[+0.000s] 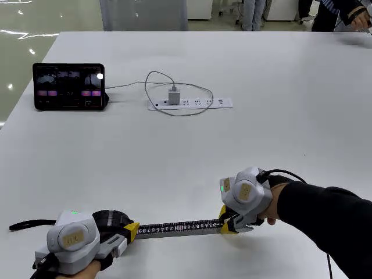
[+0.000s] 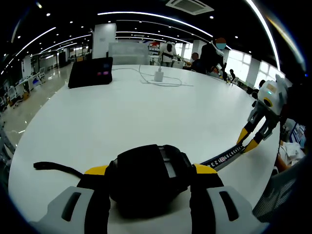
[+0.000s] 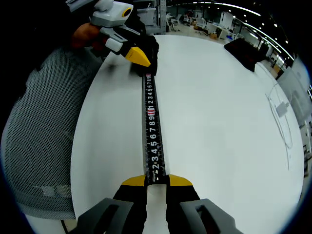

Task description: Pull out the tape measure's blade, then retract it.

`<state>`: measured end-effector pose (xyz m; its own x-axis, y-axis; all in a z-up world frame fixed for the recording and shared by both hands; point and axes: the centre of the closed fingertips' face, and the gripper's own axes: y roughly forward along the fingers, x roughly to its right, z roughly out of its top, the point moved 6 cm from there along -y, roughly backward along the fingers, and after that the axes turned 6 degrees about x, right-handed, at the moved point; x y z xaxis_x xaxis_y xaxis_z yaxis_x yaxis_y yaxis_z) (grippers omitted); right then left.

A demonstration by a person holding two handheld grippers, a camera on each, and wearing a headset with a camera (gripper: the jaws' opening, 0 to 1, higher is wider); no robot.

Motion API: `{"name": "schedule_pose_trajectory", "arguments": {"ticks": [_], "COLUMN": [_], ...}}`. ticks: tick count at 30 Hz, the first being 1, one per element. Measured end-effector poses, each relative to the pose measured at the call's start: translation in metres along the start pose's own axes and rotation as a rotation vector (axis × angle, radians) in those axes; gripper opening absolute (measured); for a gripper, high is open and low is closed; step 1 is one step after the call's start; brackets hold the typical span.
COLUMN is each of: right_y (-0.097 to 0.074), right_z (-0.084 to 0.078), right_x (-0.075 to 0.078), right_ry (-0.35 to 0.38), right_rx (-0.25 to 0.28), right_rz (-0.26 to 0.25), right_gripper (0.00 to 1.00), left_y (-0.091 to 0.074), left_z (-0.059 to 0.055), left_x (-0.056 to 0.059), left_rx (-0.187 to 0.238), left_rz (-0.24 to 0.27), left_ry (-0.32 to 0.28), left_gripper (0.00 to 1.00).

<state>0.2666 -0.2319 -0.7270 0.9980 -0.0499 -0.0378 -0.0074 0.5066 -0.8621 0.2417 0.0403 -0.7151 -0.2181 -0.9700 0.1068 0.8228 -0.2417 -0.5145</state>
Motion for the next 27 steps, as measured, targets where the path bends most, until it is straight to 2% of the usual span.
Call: {"name": "schedule_pose_trajectory", "arguments": {"ticks": [27], "right_y": [0.0053], "right_z": [0.0097], "right_x": [0.0008], "right_ry": [0.013], "right_rx": [0.001], "right_rz": [0.002], "right_gripper": [0.1], "left_y": [0.0002], "left_z": [-0.0002], "left_x": [-0.0005], "left_rx": [-0.008], "left_rz": [-0.006], "left_ry": [-0.006], "left_gripper": [0.62]}}
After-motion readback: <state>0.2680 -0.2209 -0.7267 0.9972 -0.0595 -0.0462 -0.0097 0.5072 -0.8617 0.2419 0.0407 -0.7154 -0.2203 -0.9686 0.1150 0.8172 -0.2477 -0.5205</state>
